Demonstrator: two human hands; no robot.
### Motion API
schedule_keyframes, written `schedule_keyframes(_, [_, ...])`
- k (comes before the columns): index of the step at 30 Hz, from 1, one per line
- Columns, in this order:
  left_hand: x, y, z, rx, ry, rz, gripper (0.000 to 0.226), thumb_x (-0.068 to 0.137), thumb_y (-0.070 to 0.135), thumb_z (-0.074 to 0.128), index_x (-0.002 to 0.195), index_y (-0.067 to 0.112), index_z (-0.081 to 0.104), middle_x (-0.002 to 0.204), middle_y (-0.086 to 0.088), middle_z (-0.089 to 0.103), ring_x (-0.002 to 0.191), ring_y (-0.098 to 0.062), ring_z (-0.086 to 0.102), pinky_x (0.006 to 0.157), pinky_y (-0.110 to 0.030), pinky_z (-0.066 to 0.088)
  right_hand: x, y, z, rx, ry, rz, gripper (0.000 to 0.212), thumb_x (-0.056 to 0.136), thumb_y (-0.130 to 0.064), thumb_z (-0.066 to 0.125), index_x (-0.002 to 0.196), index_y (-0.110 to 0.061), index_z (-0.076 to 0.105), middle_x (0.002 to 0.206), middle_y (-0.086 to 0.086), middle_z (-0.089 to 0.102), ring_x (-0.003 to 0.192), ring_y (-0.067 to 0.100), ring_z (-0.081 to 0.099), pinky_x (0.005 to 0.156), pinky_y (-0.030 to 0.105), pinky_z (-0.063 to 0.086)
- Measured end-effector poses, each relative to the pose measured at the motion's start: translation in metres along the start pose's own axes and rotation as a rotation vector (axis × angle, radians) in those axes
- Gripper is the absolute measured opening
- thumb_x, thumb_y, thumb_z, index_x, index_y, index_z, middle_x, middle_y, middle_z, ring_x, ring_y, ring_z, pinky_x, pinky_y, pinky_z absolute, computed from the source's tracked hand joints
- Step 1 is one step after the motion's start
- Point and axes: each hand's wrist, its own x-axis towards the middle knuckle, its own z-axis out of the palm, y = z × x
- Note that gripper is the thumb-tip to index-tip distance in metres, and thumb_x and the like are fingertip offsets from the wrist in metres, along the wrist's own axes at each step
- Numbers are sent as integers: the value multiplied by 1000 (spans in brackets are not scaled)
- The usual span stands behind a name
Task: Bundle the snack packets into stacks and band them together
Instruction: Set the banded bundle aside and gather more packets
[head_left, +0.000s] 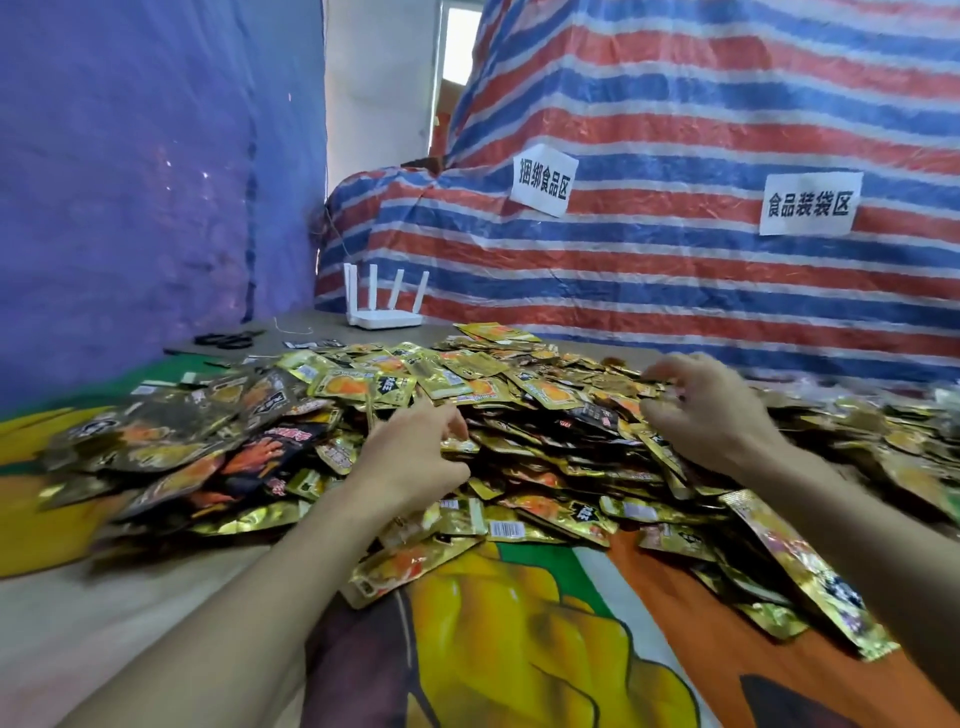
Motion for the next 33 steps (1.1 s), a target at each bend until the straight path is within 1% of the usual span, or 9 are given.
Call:
schedule_keyframes(3, [-3,2,7,113,-36,23,47,83,24,65,127,31,51,126,2,48,121,-19,44,105,-43,40,-17,-32,38,-46,-208,-61,48,83,-22,68,130,-28,62,136,5,57,124,24,51,105,48,45])
schedule_keyframes(7, [-3,2,19,184,-58,54,54,86,31,63,137,32,43,133,2,45,125,-21,42,107,-43,33,-20,-39,79,-119,-390,116,77,80,-19,64,151,-35,38,158,2,33,147,25,24,117,56,19])
schedule_keyframes(11, [-1,-3,24,163,-13,55,48,90,34,62,135,31,46,132,4,47,125,-19,43,108,-41,32,-20,-24,93,-74,-232,189,65,82,-15,64,140,-43,54,153,-7,44,143,21,32,114,54,22])
schedule_keyframes(16, [2,-5,24,89,104,55,34,94,40,60,126,31,56,122,6,55,119,-17,49,104,-40,37,-18,-7,89,35,-123,144,30,91,-36,72,120,-44,71,145,-13,57,140,18,42,107,45,29])
schedule_keyframes(22, [3,-7,29,58,149,68,32,91,49,64,119,33,60,113,9,56,115,-15,51,100,-41,39,-22,-13,79,161,38,94,18,84,-39,80,101,-38,80,128,-17,66,126,14,51,95,37,29])
schedule_keyframes(24, [5,-8,31,65,154,65,37,90,51,66,122,34,60,117,9,56,118,-16,50,100,-42,39,-23,-18,76,251,104,41,17,83,-37,81,100,-33,81,114,-14,73,115,13,59,100,39,40])
schedule_keyframes(26, [6,-7,33,74,158,66,44,88,51,69,127,34,59,122,8,56,120,-18,48,101,-42,39,-25,-24,72,389,146,3,19,85,-34,81,103,-27,81,101,-8,78,95,12,68,88,42,55])
schedule_keyframes(28, [6,-5,36,-14,188,109,42,87,44,74,125,28,64,118,6,60,115,-19,52,97,-39,43,-27,-28,69,539,130,-17,22,87,-29,79,107,-21,81,95,-2,79,87,14,71,80,43,58])
schedule_keyframes(33, [-2,8,35,-714,72,165,29,70,31,85,95,19,75,91,6,78,88,-8,72,75,-16,51,-30,-35,70,691,179,-113,8,90,-15,76,94,-20,80,82,-6,75,77,11,69,71,30,55])
